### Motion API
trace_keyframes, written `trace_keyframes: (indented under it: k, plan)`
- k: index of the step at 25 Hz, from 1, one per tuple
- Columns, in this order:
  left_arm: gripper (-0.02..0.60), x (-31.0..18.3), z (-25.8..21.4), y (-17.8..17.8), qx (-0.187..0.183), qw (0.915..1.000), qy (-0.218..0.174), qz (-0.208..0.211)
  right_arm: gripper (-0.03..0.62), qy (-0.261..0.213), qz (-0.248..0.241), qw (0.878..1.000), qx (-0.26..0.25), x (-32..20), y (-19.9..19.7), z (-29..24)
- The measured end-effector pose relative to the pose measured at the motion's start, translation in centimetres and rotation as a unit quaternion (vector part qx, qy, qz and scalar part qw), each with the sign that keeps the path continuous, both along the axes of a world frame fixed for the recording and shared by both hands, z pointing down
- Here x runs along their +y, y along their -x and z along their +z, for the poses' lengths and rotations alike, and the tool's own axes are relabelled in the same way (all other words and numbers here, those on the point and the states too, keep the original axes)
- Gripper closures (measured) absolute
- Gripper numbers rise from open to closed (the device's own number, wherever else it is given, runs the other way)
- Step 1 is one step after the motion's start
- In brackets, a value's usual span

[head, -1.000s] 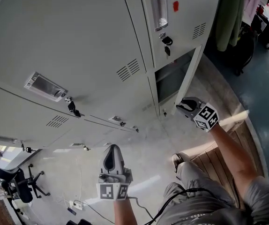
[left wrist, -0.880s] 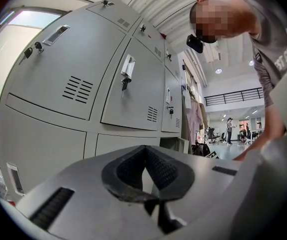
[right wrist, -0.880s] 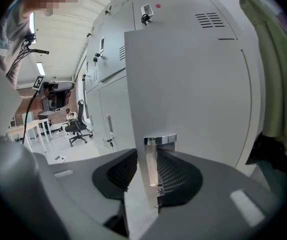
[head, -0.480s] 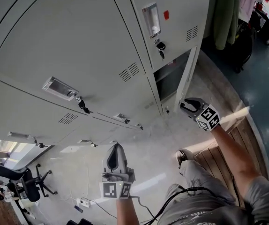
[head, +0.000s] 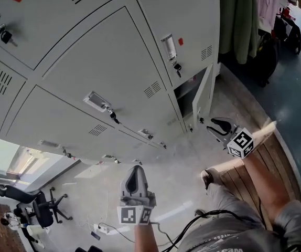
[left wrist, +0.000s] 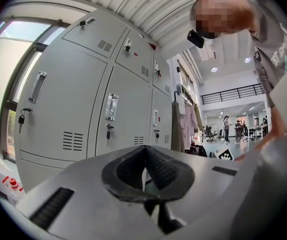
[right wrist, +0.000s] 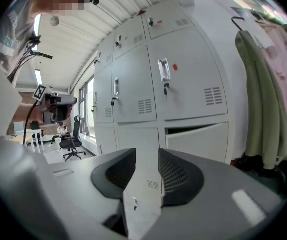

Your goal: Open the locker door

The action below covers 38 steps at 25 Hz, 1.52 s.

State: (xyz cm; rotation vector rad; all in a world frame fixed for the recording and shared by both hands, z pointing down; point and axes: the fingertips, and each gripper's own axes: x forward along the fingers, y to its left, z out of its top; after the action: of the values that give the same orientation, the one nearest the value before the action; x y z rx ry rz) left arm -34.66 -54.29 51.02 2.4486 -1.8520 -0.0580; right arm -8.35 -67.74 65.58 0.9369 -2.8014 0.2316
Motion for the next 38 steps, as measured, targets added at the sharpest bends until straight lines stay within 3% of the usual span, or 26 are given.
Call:
trace_keyframes:
  k: [6, 14, 27, 38]
  plan:
    - [0.575, 5.1, -4.7, -0.2, -0.006, 0.9999, -0.014, -0.001, 0.491, -0.05, 0.001, 0.997, -0.051, 6.0, 0.1, -9.8]
    - [0.575, 14.0, -10.0, 0.1, -0.014, 0.9992, -0.038, 0.0, 0.6, -0.101, -0.011, 0.992, -0.078, 15.5, 1.8, -19.9]
    - [0.575, 29.3, -15.8, -0.1, -0.007, 0.9978, -0.065, -0.009, 0.6, -0.161, -0.054, 0.982, -0.079, 34.0, 3.4, -31.5]
    - [0.575, 37.8, -18.6, -3.7, -0.015, 0.9964, -0.078, -0.032, 0.6, -0.184, -0.059, 0.977, -0.087, 42.9, -0.9, -36.0]
